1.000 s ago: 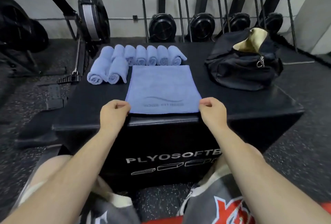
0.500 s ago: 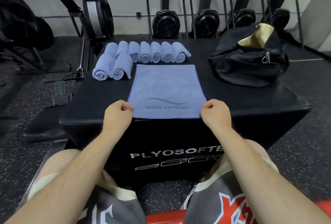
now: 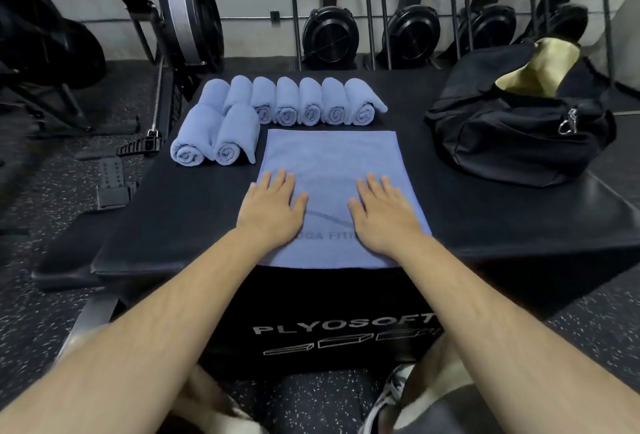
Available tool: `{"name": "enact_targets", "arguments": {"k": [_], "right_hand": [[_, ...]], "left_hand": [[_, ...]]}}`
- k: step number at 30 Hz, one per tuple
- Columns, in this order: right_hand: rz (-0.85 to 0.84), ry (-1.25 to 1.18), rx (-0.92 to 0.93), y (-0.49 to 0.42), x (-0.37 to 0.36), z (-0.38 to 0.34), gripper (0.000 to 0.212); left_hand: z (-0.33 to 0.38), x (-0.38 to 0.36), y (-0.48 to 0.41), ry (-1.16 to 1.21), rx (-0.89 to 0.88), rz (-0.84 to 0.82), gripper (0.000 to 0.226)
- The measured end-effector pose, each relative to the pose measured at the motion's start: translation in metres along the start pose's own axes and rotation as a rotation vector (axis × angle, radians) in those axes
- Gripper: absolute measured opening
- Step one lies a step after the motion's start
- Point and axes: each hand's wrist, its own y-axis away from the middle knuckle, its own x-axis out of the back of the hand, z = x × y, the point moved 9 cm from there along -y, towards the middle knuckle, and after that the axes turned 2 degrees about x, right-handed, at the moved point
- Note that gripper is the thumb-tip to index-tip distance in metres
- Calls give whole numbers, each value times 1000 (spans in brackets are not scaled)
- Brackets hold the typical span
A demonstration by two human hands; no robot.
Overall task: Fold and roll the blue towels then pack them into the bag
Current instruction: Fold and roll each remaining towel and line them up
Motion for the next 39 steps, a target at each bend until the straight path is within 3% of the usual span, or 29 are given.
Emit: {"name": "enact_targets", "arguments": {"k": [3, 6, 11, 16, 20, 26, 39], "right_hand": [[127, 79, -116, -16, 12, 31, 66], [158, 75, -64, -52, 21, 14, 57], [78, -16, 75, -115, 24, -22, 56], [6, 29, -97, -143, 19, 30, 68], [25, 54, -119, -146, 18, 33, 69], [-32, 41, -132, -118, 14, 20, 67], [-42, 47, -20, 10, -16, -48, 69]], "left_hand": [[-19, 7, -8, -58, 58, 100, 59], [5, 20, -35, -30, 6, 215, 49], [39, 13, -112, 33, -26, 56, 58], [-1, 5, -146, -45, 100, -20, 68], [-3, 6, -147, -43, 100, -5, 68], [1, 5, -125, -45, 62, -21, 66], [-16, -6, 12, 11, -34, 0, 59]]}}
